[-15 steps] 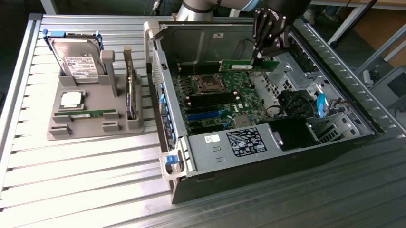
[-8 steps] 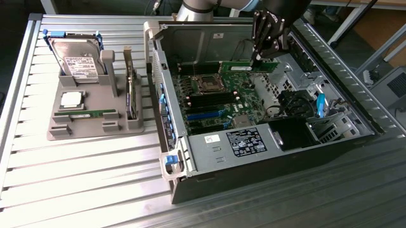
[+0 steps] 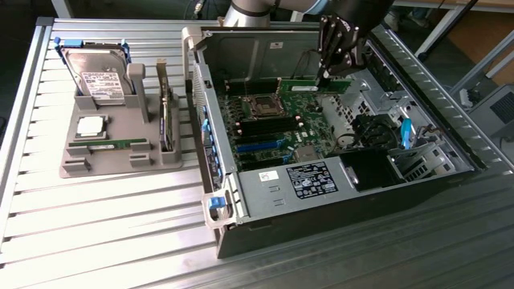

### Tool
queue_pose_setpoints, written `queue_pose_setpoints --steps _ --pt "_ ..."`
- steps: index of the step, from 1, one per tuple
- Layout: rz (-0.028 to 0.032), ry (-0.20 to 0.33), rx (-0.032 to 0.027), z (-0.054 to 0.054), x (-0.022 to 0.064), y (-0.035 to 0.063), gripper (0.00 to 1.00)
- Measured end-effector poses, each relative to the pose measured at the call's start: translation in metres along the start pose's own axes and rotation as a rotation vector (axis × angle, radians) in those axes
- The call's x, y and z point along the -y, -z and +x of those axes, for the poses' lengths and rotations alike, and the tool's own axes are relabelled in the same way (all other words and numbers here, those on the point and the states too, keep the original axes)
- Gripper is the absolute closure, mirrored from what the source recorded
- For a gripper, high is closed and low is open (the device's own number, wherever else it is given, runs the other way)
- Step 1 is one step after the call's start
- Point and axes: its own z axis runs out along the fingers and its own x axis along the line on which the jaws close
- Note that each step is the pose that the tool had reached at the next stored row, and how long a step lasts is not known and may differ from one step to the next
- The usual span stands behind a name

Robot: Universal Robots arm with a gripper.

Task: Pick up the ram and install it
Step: 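Insert the ram into the slot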

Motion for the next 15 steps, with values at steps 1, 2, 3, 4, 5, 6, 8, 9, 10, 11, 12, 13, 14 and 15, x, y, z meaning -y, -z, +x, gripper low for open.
queue_pose_setpoints --steps 1,2,3,4,5,6,8,9,10,11,12,13,14,15 --pt "0.0000 0.000 -0.0001 0.0000 0.0000 -0.0005 0.89" --pt "0.0000 0.000 0.0000 0.0000 0.0000 -0.0011 0.89" --pt "0.0000 0.000 0.0000 0.0000 0.0000 -0.0017 0.89" --pt "0.0000 0.000 0.0000 -0.0001 0.0000 -0.0024 0.89" --pt "0.0000 0.000 -0.0001 -0.0001 0.0000 -0.0029 0.89" --pt "0.0000 0.000 0.0000 -0.0001 0.0001 -0.0036 0.89" --pt "0.0000 0.000 0.0000 -0.0002 0.0001 -0.0045 0.89" --pt "0.0000 0.000 0.0000 -0.0002 0.0001 -0.0051 0.89" --pt "0.0000 0.000 0.0000 -0.0002 0.0001 -0.0053 0.89" --pt "0.0000 0.000 -0.0001 -0.0002 0.0001 -0.0055 0.89" --pt "0.0000 0.000 0.0000 -0.0002 0.0001 -0.0057 0.89" --pt "0.0000 0.000 -0.0001 -0.0002 0.0001 -0.0059 0.89" --pt "0.0000 0.000 0.0000 -0.0002 0.0001 -0.0063 0.89" --pt "0.0000 0.000 -0.0001 -0.0002 0.0001 -0.0067 0.89"
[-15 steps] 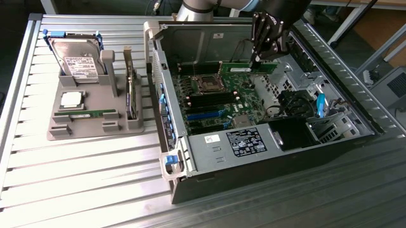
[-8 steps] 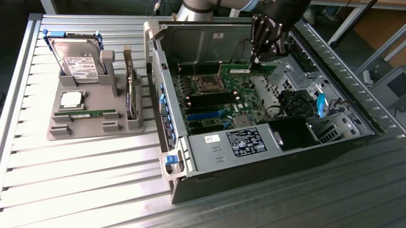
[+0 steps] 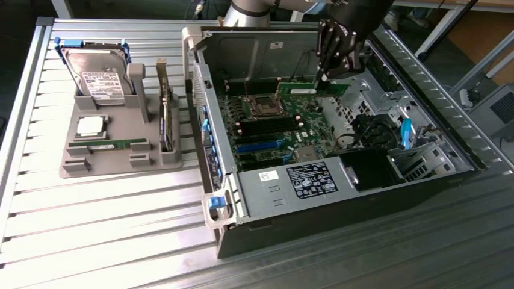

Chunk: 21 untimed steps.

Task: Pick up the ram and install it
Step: 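Insert the ram into the slot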

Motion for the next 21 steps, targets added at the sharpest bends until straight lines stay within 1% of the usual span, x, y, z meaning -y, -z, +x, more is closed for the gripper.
queue_pose_setpoints --steps 21 --pt "0.0000 0.000 0.0000 -0.0003 0.0001 -0.0078 0.89"
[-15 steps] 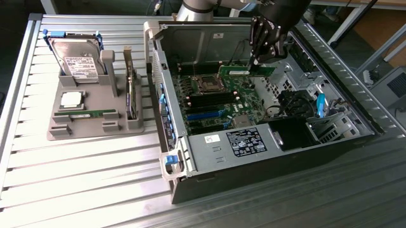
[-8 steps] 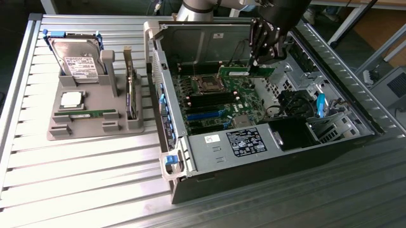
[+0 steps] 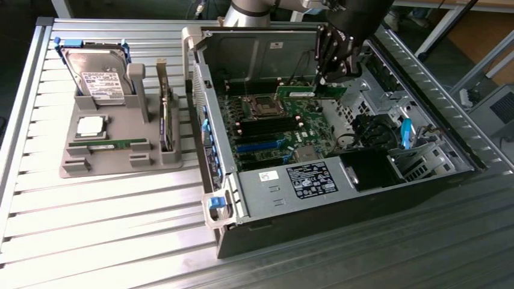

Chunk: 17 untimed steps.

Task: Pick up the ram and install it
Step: 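Insert the ram into the slot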

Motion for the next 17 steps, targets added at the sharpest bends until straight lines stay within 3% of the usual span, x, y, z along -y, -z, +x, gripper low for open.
queue_pose_setpoints --steps 17 --pt "0.0000 0.000 0.0000 -0.0003 0.0001 -0.0078 0.89"
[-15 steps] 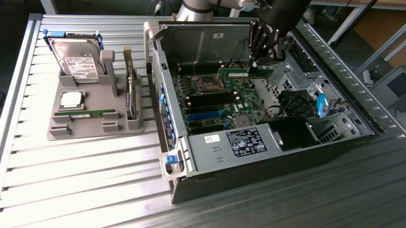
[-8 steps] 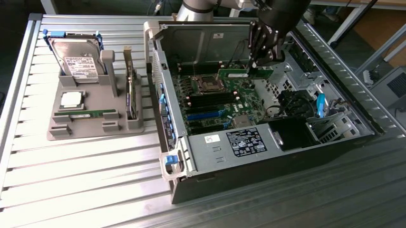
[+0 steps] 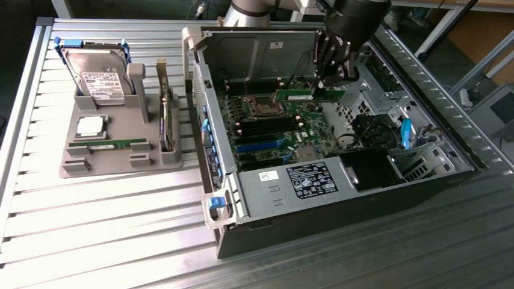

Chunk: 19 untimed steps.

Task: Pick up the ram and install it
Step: 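Insert the ram into the slot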

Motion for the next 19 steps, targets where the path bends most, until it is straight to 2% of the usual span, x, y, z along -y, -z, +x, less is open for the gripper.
queue_pose_setpoints --steps 19 --pt "0.0000 0.000 0.0000 -0.0002 0.0001 -0.0068 0.89"
